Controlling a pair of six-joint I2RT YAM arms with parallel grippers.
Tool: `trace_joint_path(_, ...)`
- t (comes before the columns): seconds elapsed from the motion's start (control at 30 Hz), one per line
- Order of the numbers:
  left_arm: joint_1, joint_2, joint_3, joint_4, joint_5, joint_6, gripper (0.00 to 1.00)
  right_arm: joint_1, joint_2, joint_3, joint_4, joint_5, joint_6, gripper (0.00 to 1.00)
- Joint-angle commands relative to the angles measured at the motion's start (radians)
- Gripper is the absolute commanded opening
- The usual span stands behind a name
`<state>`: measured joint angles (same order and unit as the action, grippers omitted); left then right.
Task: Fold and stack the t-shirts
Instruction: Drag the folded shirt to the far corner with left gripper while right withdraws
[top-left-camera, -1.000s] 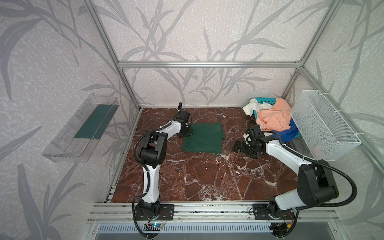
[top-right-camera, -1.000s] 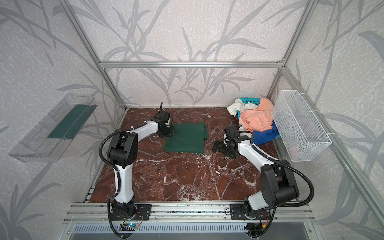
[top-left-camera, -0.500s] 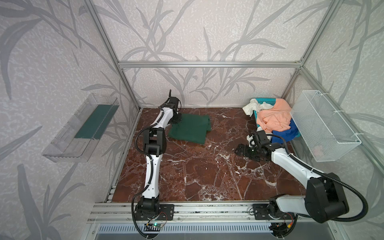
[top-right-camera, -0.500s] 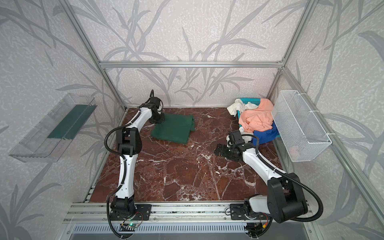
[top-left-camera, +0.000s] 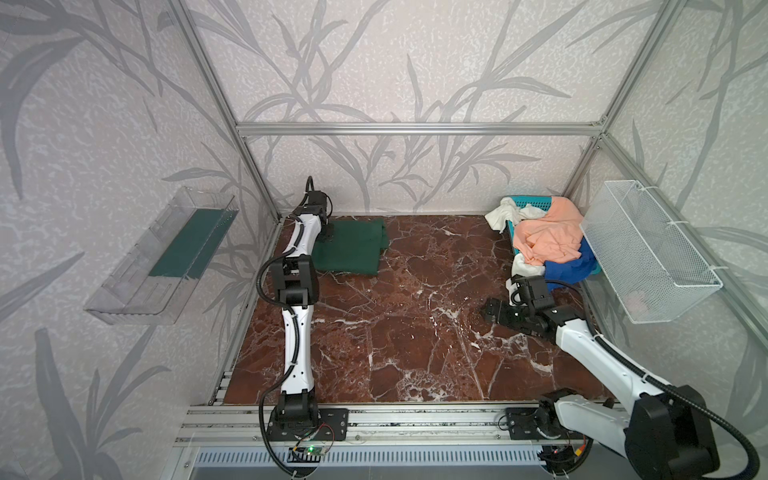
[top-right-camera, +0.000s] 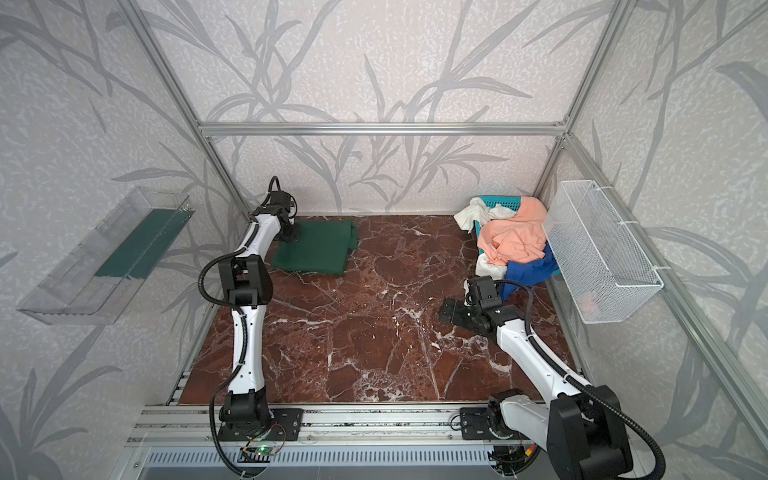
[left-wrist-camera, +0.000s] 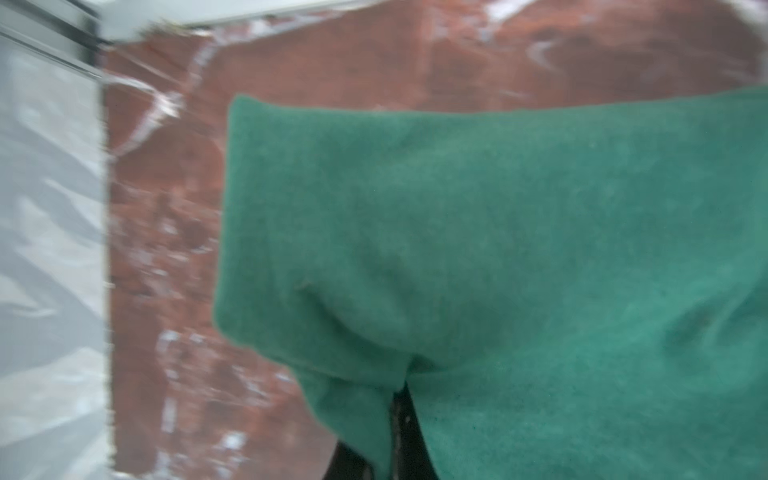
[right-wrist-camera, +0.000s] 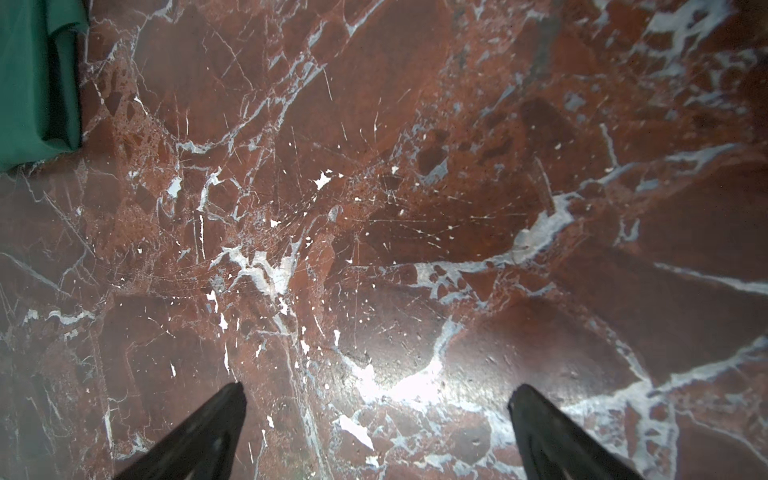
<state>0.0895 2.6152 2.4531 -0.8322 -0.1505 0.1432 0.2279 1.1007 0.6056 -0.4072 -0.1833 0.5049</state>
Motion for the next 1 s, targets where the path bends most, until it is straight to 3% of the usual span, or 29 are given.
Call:
trace_joint_path(0.0,0.04,0.02,0.036,0.079,-0.05,0.081,0.0,-0.004,-0.044,-0.039,0.065,0.028,0.032,0.99)
trace_joint_path(0.47,0.148,0.12,0.116,0.18,-0.018,0.113,0.01,-0.004,0.004,-0.063,0.139,0.035,0.076,0.99)
trace_joint_path(0.53,0.157,0.121,0.115,0.191,-0.015,0.113,0.13,-0.003,0.011,-0.063,0.146,0.034,0.08,0.99)
trace_joint_path(0.6,0.159,0.117,0.116,0.191,-0.023,0.114,0.37,-0.003,0.02,-0.06,0.149,0.032,0.085,0.99)
trace_joint_path(0.7,0.158,0.102,0.114,0.184,-0.048,0.093,0.56,-0.004,0.03,-0.052,0.151,0.024,0.09,0.99)
trace_joint_path(0.97,0.153,0.017,0.035,0.185,-0.074,0.043,0.73,-0.002,0.011,-0.054,0.166,-0.018,0.1,0.99)
